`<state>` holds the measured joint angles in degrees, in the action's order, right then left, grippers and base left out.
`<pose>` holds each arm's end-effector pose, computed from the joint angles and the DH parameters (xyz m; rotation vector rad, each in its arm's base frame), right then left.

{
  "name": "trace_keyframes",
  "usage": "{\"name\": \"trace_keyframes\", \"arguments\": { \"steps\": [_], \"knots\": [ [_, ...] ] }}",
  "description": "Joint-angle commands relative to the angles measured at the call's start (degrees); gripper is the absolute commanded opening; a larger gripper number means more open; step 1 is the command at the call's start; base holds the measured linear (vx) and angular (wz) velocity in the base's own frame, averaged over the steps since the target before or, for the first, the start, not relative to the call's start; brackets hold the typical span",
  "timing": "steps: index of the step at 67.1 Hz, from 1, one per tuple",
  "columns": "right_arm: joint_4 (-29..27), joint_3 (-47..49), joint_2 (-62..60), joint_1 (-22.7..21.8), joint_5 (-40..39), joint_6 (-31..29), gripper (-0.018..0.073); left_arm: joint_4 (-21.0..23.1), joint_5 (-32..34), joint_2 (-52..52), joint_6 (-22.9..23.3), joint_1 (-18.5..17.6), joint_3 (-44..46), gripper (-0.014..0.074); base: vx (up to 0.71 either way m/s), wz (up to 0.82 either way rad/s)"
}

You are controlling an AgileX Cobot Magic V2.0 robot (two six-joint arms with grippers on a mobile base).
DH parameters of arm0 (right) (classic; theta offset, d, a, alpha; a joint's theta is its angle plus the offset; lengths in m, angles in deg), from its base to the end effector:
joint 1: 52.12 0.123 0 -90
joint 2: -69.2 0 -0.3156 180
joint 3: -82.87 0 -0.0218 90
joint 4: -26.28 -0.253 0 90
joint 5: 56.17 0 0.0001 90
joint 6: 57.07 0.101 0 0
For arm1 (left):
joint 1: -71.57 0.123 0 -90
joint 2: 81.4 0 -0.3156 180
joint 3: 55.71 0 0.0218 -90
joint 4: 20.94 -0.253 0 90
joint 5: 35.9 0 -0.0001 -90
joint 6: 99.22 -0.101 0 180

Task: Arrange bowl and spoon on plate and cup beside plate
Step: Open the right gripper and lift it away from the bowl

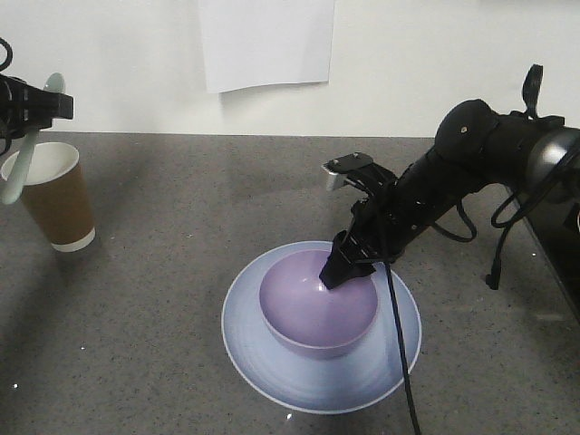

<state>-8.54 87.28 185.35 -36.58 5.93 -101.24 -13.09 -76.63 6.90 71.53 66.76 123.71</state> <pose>0.3706 0.1560 0.2473 -1.0697 2.6022 0.7332 0.3190 -0.0359 0.4013 0.2068 2.2473 -0.1149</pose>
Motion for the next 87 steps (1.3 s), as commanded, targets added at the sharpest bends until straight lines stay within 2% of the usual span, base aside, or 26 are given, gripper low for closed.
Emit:
{"name": "trace_keyframes", "arguments": {
  "steps": [1,11,18,26,33,42,46,54,63,71,77,87],
  "knots": [
    [-1.57,2.56,-3.05,-0.18,-0.29,-0.14,0.0356,0.81,3.24,-1.97,0.52,-0.08,1.49,-0.0006,0.00,0.00],
    [-1.10,5.86,-4.08,-0.18,0.34,1.01,0.0356,0.81,3.24,-1.97,0.52,-0.08,1.49,-0.0006,0.00,0.00],
    [1.68,9.25,-5.11,-0.22,0.48,2.70,0.0356,0.81,3.30,-1.97,0.52,-0.08,1.49,-0.0006,0.00,0.00],
    [6.66,14.03,-6.69,-0.22,0.61,6.45,0.0354,0.81,3.30,-1.97,0.52,-0.08,1.49,-0.0006,0.00,0.00],
    [9.77,17.83,-9.22,-0.51,0.67,12.17,0.0337,0.81,3.35,-1.97,0.52,-0.08,1.49,-0.0006,0.00,0.00],
    [7.70,20.11,-13.69,-1.92,0.33,17.68,0.0227,0.81,3.42,-1.97,0.52,-0.08,1.49,-0.0006,0.00,0.00],
    [6.01,20.11,-17.07,-2.53,-0.36,17.54,0.0150,0.81,3.57,-1.97,0.52,-0.08,1.49,-0.0006,0.00,0.00],
    [6.18,20.11,-22.72,-2.52,-1.23,16.06,-0.0015,0.81,3.43,-1.97,0.52,-0.08,1.49,-0.0006,0.00,0.00],
    [5.76,19.48,-29.63,-2.33,-0.29,15.53,-0.0004,0.81,2.73,-1.97,0.52,-0.08,1.49,-0.0006,0.00,0.00],
    [5.46,12.77,-37.13,-2.33,-3.46,14.68,-0.0004,2.08,1.59,-1.97,0.02,-0.08,1.49,-0.0006,0.00,0.00],
    [5.57,3.14,-44.71,-2.33,-7.51,14.29,-0.0004,4.27,0.07,-1.97,-1.84,-0.08,1.49,-0.0006,0.00,0.00],
    [5.57,-16.19,-57.04,-2.33,-15.25,13.73,-0.0004,14.04,-3.85,-1.97,-8.78,-0.13,1.49,-0.0006,0.00,0.00]
  ]
}}
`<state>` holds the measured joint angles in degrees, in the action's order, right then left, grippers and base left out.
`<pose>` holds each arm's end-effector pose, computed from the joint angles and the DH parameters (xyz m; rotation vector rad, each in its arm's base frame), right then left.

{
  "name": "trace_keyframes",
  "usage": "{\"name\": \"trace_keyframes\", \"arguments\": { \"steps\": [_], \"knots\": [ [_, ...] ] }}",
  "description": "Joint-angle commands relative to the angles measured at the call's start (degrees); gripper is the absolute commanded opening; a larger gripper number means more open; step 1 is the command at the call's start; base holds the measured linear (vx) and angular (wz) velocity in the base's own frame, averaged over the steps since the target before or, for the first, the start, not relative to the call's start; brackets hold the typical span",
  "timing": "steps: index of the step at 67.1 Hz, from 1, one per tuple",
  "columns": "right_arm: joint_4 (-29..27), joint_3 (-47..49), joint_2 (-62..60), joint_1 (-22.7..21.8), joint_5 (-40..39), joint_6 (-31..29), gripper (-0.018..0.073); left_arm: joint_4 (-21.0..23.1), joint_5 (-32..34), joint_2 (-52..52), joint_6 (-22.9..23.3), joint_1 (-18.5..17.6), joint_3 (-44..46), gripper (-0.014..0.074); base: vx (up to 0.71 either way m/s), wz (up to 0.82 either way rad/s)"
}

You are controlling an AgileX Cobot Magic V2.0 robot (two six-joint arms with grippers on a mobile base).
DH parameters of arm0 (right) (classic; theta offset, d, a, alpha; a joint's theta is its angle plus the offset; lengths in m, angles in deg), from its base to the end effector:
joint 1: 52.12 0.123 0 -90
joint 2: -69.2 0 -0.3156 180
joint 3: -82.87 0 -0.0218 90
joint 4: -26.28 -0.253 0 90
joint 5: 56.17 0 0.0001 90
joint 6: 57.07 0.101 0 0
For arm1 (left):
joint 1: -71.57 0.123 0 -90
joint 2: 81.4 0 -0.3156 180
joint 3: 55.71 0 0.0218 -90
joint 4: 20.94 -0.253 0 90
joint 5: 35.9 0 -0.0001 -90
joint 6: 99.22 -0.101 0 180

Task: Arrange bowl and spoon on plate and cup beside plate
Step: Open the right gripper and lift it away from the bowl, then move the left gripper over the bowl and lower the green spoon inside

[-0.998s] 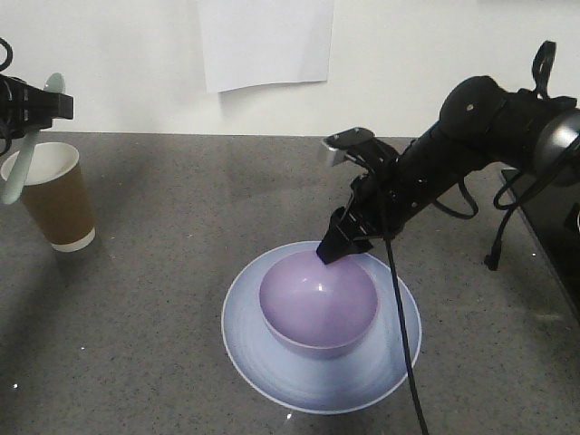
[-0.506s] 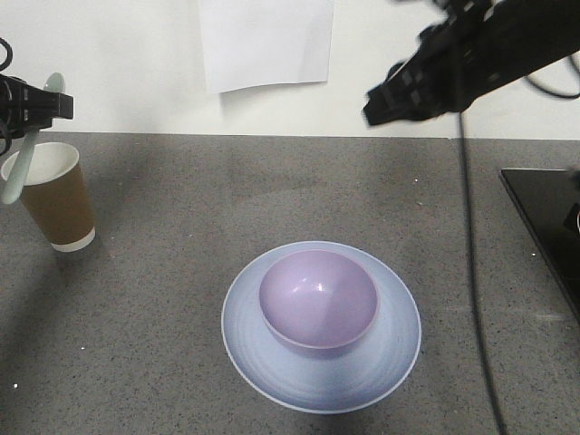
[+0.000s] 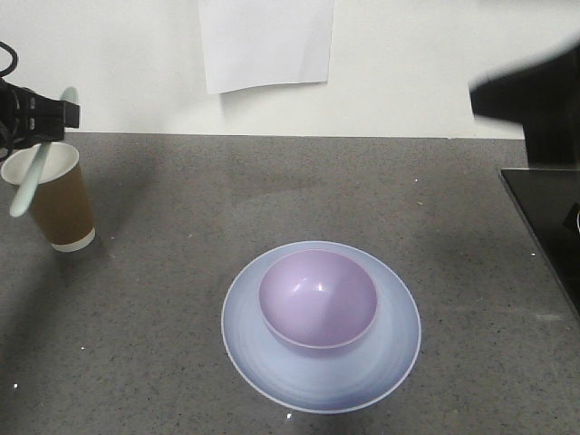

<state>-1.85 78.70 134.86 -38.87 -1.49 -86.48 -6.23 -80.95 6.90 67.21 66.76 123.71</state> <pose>0.1660 0.0790 0.4701 -0.6887 1.9786 0.4269 0.3132 -0.0446 0.3974 0.2499 2.3028 -0.2250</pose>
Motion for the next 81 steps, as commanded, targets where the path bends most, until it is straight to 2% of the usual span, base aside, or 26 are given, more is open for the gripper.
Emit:
{"name": "trace_keyframes", "arguments": {
  "steps": [1,9,20,23,26,34,40,49,64,71,81],
  "knots": [
    [-1.12,-9.26,-7.62,-0.04,-8.10,-0.95,-0.0004,8.42,0.07,-1.97,-5.24,-0.13,1.49,-0.0006,0.00,0.00],
    [-1.07,-22.12,-15.86,-0.04,-11.57,-0.03,-0.0004,20.37,-2.67,-1.97,-12.86,-0.13,1.49,-0.0006,0.00,0.00],
    [-1.00,-32.78,-23.72,-0.04,-12.83,0.61,-0.0004,39.81,-7.90,-1.97,-23.21,-0.18,1.75,-0.0006,0.00,0.00],
    [-1.00,-34.78,-24.92,-0.04,-12.95,0.84,-0.0004,43.10,-9.75,-1.97,-25.12,-0.59,2.39,-0.0006,0.00,0.00],
    [-1.00,-36.09,-26.00,-0.04,-12.95,0.95,-0.0004,44.40,-10.68,-1.97,-25.74,-1.44,3.53,-0.0008,0.00,0.00],
    [-0.95,-37.98,-27.16,-0.04,-12.91,1.01,-0.0004,43.23,-11.57,-1.60,-25.49,-5.61,8.79,-0.0008,0.00,0.00],
    [-0.77,-37.98,-27.16,-0.04,-12.85,1.01,-0.0004,38.22,-11.97,-0.85,-22.69,-10.16,13.01,-0.0008,0.00,0.00],
    [-0.55,-37.98,-27.16,-0.04,-12.99,1.01,-0.0004,26.94,-13.79,1.46,-15.68,-16.75,15.47,-0.0008,0.00,0.00],
    [-0.56,-37.98,-27.16,-0.04,-12.88,1.01,-0.0004,18.47,-16.62,8.41,-11.07,-26.61,15.47,-0.0008,0.00,0.00],
    [-0.56,-37.98,-27.16,-0.04,-12.89,0.87,-0.0004,15.56,-17.91,12.07,-8.69,-29.29,15.47,-0.0008,0.00,0.00],
    [-0.56,-37.98,-27.16,-0.04,-12.89,0.87,-0.0004,11.29,-20.36,16.98,-6.65,-31.36,15.47,-0.0008,0.00,0.00]
  ]
}}
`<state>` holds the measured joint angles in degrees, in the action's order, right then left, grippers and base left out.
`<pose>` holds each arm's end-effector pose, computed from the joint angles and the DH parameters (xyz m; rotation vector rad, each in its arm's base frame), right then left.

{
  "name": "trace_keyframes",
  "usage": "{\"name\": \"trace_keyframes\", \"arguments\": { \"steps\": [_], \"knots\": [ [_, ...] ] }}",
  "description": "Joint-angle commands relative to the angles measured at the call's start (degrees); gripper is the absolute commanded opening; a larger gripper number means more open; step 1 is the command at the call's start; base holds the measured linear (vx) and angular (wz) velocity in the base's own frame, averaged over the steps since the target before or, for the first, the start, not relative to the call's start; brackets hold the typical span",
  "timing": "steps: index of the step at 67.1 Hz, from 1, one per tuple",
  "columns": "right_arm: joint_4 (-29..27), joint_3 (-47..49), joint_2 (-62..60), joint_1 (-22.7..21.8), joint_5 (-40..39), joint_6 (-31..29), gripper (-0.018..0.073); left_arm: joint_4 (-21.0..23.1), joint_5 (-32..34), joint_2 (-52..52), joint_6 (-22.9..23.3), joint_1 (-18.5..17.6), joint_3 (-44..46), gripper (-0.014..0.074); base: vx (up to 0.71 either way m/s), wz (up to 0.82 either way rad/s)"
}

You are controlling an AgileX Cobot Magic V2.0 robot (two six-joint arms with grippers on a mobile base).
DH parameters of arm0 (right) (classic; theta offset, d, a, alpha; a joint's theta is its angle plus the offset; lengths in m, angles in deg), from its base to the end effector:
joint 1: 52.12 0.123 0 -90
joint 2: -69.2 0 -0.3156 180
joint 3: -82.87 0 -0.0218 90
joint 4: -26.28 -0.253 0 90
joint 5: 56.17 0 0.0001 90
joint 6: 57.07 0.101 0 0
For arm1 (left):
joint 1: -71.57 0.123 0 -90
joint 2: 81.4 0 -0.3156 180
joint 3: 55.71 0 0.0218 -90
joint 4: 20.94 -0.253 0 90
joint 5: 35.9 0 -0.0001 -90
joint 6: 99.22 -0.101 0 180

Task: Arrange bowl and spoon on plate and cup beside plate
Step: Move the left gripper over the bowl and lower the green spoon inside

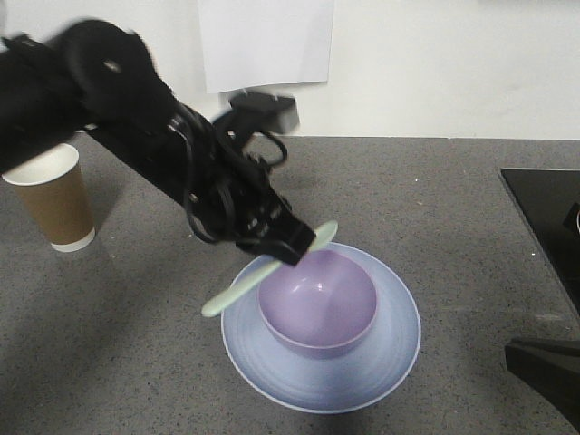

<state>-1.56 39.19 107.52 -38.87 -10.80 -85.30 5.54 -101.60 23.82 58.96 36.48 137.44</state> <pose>0.0691 0.0508 0.3224 -0.5853 2.0721 0.4200 0.2832 -0.2491 0.3563 1.1686 2.4695 -0.6945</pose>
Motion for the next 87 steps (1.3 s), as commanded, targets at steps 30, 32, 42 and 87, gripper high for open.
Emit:
{"name": "trace_keyframes", "arguments": {
  "steps": [30,32,42,87],
  "knots": [
    [-0.85,1.54,0.17,-0.04,-3.57,-0.30,-0.0004,-0.38,1.07,5.06,2.00,-1.86,1.75,-0.0003,0.00,0.00],
    [-0.85,1.54,0.17,-0.04,-3.57,-0.30,-0.0004,-0.32,1.30,5.06,2.00,-1.86,1.75,0.0000,0.00,0.00],
    [-0.85,1.54,0.17,-0.04,-3.57,-0.30,-0.0004,-0.27,2.05,5.06,2.13,-1.86,1.75,0.0031,0.00,0.00],
    [-0.85,1.54,0.17,-0.04,-3.33,-0.30,-0.0004,-0.33,3.61,4.74,2.59,-1.79,1.75,0.0349,0.00,0.00]
  ]
}}
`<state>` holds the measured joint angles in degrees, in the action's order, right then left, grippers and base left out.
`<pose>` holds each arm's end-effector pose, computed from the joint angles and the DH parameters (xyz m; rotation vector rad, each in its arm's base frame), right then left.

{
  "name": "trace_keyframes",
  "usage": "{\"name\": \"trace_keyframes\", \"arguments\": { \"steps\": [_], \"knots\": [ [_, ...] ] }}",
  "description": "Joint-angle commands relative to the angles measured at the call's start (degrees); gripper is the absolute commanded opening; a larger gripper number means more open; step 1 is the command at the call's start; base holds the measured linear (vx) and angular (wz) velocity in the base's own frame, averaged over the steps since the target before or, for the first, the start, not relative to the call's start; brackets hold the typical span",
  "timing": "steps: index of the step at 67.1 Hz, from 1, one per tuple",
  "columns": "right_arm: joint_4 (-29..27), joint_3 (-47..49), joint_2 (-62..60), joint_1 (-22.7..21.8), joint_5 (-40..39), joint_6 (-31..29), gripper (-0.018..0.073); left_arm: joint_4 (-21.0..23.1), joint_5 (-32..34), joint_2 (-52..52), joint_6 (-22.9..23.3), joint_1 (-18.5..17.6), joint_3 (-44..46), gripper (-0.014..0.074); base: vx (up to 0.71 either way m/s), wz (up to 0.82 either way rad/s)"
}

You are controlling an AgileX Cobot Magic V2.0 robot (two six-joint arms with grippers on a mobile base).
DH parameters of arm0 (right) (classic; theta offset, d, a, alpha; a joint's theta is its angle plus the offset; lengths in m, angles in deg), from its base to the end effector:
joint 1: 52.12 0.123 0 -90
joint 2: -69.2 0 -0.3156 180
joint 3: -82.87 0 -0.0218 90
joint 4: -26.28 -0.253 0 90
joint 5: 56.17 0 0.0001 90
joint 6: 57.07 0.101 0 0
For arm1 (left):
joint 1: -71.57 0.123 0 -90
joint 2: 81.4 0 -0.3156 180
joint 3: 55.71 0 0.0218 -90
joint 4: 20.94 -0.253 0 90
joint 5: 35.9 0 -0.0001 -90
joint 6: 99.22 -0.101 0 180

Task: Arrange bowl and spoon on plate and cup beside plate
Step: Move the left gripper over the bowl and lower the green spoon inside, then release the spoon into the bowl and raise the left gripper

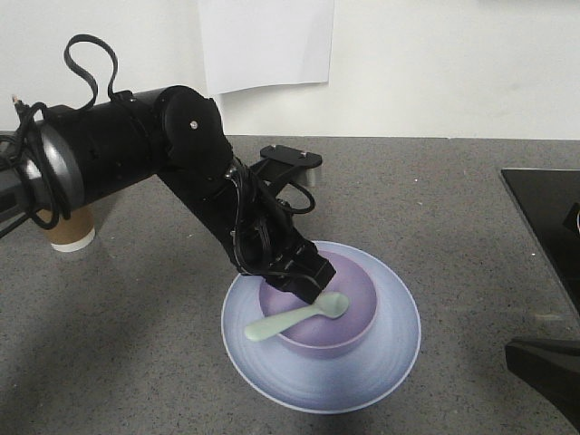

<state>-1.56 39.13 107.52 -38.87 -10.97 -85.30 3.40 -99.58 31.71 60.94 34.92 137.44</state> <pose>0.0693 0.0507 0.3222 -0.5837 2.0708 0.4192 0.3039 -0.2726 0.3020 1.1770 2.5989 -0.6428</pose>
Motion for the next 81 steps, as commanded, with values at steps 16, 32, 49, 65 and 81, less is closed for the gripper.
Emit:
{"name": "trace_keyframes", "arguments": {
  "steps": [16,32,49,65,81],
  "knots": [
    [-0.85,1.60,0.17,-0.04,-3.11,-0.30,-0.0004,1.75,1.14,-5.89,0.60,-0.24,1.81,0.0349,0.00,0.00],
    [-0.90,1.60,0.17,-0.04,-2.94,-0.30,-0.0004,0.50,0.90,-9.98,0.60,-0.24,1.85,0.0349,0.00,0.00],
    [-0.95,1.60,0.17,-0.04,-2.49,-0.21,-0.0004,-14.63,-4.68,-16.00,6.93,-0.24,1.85,0.0329,0.00,0.00],
    [-1.33,1.60,0.17,-0.04,-2.49,-0.18,-0.0004,-43.98,-7.98,-24.60,19.84,-0.24,1.68,0.0280,0.00,0.00],
    [-1.35,1.60,0.17,-0.04,-2.54,-0.18,-0.0004,-58.20,-7.92,-34.24,26.05,3.79,1.68,0.0250,0.00,0.00]
  ]
}}
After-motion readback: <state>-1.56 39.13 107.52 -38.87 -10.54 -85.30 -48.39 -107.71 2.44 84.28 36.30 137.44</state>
